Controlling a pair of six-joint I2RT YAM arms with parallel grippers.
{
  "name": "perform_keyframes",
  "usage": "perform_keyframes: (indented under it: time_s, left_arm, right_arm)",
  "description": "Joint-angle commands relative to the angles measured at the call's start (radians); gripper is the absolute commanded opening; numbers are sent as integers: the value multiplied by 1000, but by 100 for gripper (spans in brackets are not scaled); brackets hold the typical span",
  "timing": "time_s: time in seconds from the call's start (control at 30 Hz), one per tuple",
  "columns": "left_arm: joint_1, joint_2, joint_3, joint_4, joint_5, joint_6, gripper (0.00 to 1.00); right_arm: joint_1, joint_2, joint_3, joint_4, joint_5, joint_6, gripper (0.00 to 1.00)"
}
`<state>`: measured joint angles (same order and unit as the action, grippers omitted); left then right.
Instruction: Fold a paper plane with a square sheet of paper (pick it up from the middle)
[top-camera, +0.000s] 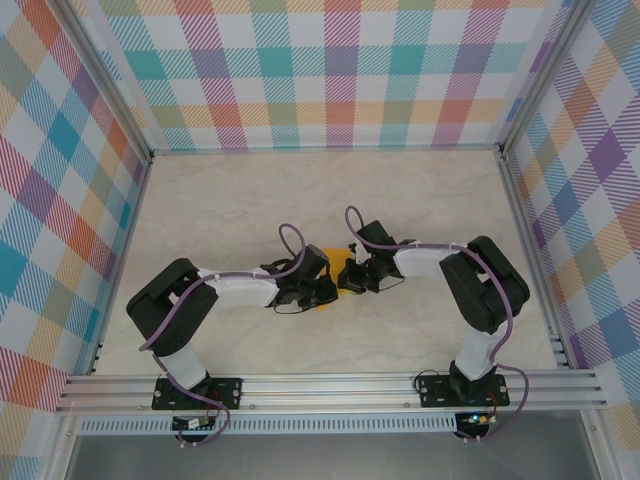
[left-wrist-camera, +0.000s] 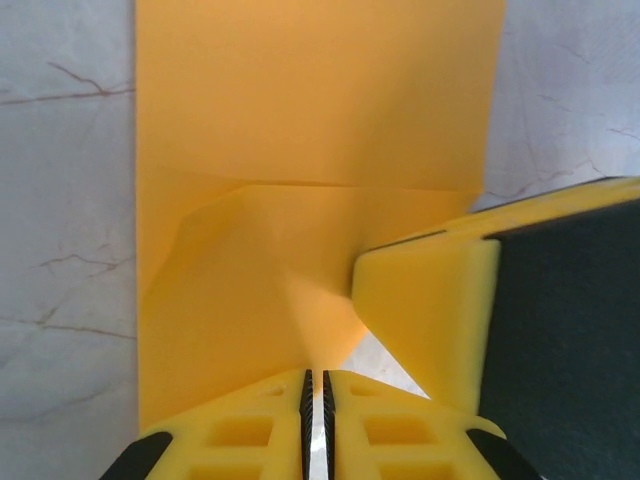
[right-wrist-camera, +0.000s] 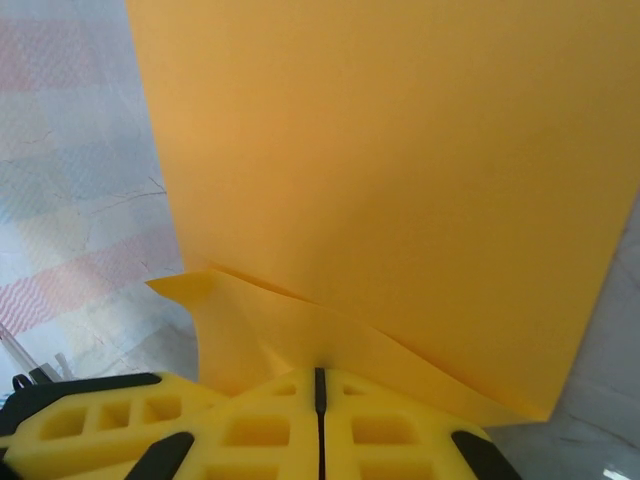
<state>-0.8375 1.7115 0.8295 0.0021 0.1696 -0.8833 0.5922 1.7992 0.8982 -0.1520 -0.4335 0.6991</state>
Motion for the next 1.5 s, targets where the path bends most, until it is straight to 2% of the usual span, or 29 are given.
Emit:
perform_keyframes:
  time_s: [0.0,0.3,0.57,0.83,1.2,1.47]
  left_arm:
    - [-16,19,7,24,-24,-19,13]
    - [-15,25,-34,-5,11,-13,13]
    - [-16,-37,-79,-77,-6,3,12]
    - [-23,-62,-66,127,77,-76,13]
    - [-23,-39,-101,64,-21,-75,12]
    - [-20,-77,-167,55,-65,-90,12]
  right_arm:
    - [6,44,1,-45,39,11,6]
    - [6,57,2,-63,54,14,6]
    - [6,77,-1,-74,72,19,6]
    - [6,87,-1,-67,67,23,6]
    - [6,102,2,-72,62,22,6]
    - [4,110,8,-86,72,16,6]
